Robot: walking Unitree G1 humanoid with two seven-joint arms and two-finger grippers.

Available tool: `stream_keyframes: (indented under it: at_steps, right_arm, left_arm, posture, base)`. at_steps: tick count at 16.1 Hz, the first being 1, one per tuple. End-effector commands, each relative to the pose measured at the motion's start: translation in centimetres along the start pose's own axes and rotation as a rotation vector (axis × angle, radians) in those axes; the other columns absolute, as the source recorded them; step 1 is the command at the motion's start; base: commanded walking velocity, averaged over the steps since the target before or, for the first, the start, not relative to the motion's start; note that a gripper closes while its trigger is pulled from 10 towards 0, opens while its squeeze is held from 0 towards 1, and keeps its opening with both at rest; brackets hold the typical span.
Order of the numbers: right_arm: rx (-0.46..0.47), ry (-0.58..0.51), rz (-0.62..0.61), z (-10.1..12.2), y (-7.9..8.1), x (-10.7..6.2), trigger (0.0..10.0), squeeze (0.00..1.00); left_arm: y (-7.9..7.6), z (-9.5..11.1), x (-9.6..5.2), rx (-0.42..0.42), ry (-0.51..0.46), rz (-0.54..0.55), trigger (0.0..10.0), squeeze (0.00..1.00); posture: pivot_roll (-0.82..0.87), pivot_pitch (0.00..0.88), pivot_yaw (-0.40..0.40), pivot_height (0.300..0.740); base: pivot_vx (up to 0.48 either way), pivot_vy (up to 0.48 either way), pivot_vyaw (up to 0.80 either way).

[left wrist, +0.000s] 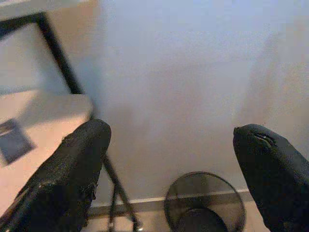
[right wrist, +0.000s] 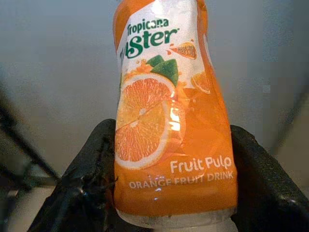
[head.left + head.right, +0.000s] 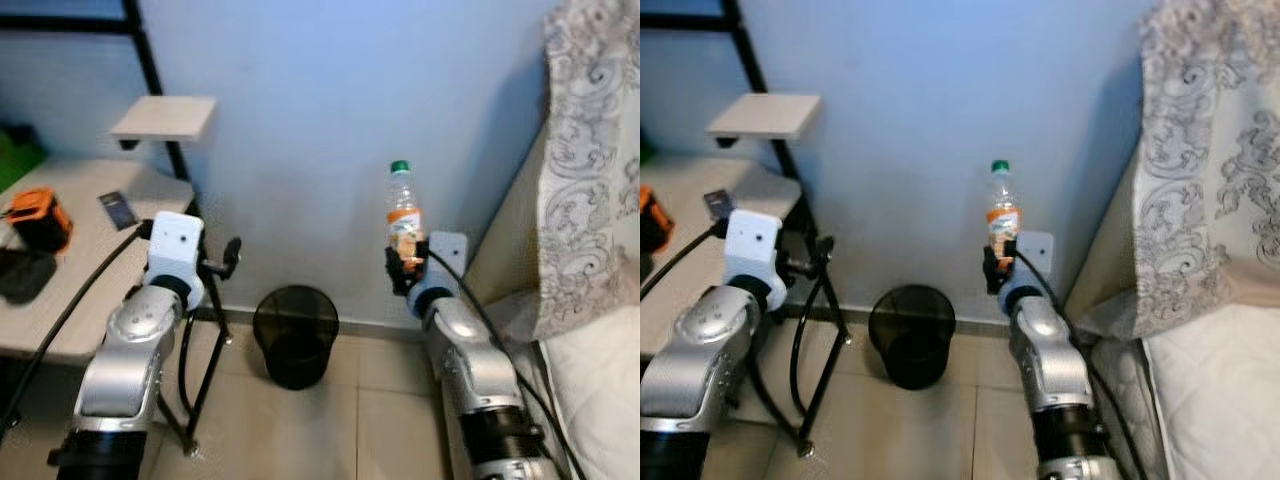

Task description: Clean up the room

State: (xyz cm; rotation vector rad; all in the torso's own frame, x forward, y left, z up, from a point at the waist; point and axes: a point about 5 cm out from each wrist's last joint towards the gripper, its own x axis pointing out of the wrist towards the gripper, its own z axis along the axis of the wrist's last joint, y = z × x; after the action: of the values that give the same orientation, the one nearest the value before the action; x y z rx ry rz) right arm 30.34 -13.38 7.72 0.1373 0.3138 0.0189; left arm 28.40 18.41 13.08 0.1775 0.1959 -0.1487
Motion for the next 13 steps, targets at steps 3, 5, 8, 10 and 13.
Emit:
stream_keyframes:
  at_steps: [3, 5, 8, 10, 13]
  right_arm:
    - [0.004, -0.018, -0.013, 0.60, -0.16, 0.12, 10.0, 0.00]
    - [-0.002, -0.017, -0.010, 0.61, -0.14, 0.15, 10.0, 0.00]
    - [-0.019, -0.017, 0.011, 0.67, 0.04, 0.19, 10.0, 0.00]
    - [0.007, -0.012, -0.013, 0.60, -0.10, 0.21, 10.0, 0.00]
    - [-0.004, -0.013, -0.010, 0.65, -0.19, 0.26, 10.0, 0.00]
  left_arm:
    - [0.04, 0.34, 0.07, 0.012, -0.007, -0.003, 10.0, 0.00]
    - [0.04, 0.34, 0.09, 0.012, -0.007, -0.002, 10.0, 0.00]
    - [0.04, 0.35, 0.11, 0.013, -0.006, -0.002, 10.0, 0.00]
    - [0.14, 0.41, 0.14, 0.014, -0.006, -0.001, 10.0, 0.00]
    - [0.20, 0.44, 0.16, 0.014, -0.006, 0.000, 10.0, 0.00]
  posture:
    - [-0.01, 0.000, -0.003, 0.740]
    - [-0.01, 0.000, -0.004, 0.740]
    - [-0.01, 0.000, -0.004, 0.740]
    - [-0.01, 0.000, -0.004, 0.740]
    - [-0.01, 0.000, -0.003, 0.740]
  base:
    - [0.300, 0.000, 0.00]
    - [0.302, 0.000, 0.00]
    - [0.301, 0.000, 0.14]
    - [0.304, 0.000, 0.36]
    - [0.301, 0.000, 0.00]
